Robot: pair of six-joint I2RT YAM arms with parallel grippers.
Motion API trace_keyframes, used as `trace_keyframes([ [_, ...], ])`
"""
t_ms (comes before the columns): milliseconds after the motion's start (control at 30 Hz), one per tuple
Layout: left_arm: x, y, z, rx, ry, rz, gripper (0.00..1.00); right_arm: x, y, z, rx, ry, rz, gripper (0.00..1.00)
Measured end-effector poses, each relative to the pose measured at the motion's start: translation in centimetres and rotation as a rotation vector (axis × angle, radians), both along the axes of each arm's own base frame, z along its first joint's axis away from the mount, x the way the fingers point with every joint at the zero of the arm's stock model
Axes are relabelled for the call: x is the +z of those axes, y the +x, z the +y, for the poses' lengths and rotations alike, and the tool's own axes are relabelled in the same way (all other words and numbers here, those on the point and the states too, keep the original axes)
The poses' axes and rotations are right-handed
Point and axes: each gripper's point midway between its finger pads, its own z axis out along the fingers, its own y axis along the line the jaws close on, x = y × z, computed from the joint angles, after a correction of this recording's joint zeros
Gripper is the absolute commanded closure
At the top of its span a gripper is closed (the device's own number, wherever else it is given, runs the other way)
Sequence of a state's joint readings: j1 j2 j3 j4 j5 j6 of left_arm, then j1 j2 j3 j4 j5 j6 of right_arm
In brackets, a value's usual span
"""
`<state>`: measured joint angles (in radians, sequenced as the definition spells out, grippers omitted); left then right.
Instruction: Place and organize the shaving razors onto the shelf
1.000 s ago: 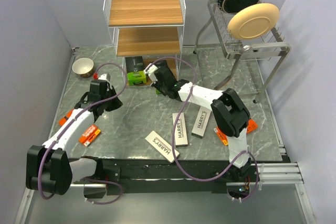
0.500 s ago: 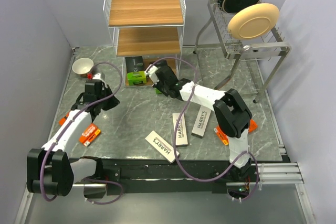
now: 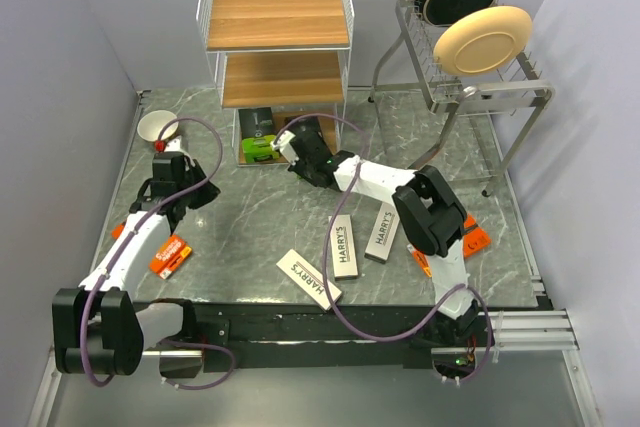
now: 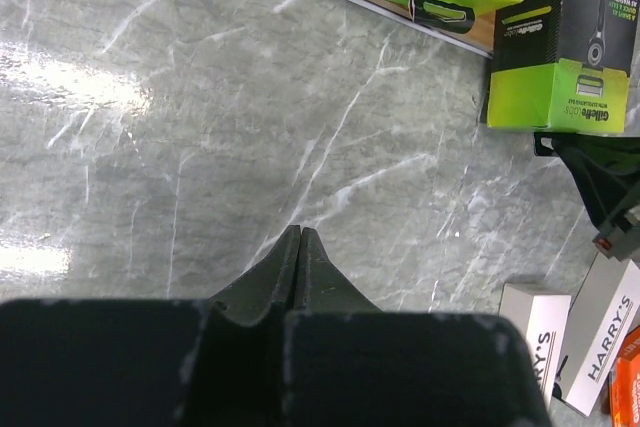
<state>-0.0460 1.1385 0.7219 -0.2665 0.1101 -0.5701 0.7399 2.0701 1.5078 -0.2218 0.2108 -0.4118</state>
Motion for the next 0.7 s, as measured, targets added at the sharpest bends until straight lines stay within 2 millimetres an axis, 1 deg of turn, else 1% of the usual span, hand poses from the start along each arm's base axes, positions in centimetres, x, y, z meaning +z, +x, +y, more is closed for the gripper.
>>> trace_keyframes([
  [67,0.0,0.0,0.0,0.001,-0.001,0.000,0.99,-0.3,0.3,0.0,-0.004,-0.012,-0.005,1.00],
  [233,-0.2,0.0,0.0,-0.003,-0.006,-0.002,0.99,0.0,2.5,0.7,-0.023,-0.024,-0.055,1.00],
  [367,-0.5,-0.2,-0.1,-0.005,-0.011,0.005,0.99,0.5,4.6,0.6,-0.048,-0.032,-0.092,1.00],
  [467,-0.8,-0.4,-0.2,-0.008,-0.014,0.010,0.99,1.0,6.2,0.0,-0.072,-0.035,-0.127,1.00],
  [533,-0.8,-0.5,-0.3,-0.010,-0.017,0.012,0.99,1.1,6.8,-0.7,-0.083,-0.052,-0.136,1.00],
  [700,-0.8,-0.4,-0.3,-0.005,-0.026,0.011,0.99,0.9,6.8,-1.0,-0.083,-0.072,-0.139,1.00],
])
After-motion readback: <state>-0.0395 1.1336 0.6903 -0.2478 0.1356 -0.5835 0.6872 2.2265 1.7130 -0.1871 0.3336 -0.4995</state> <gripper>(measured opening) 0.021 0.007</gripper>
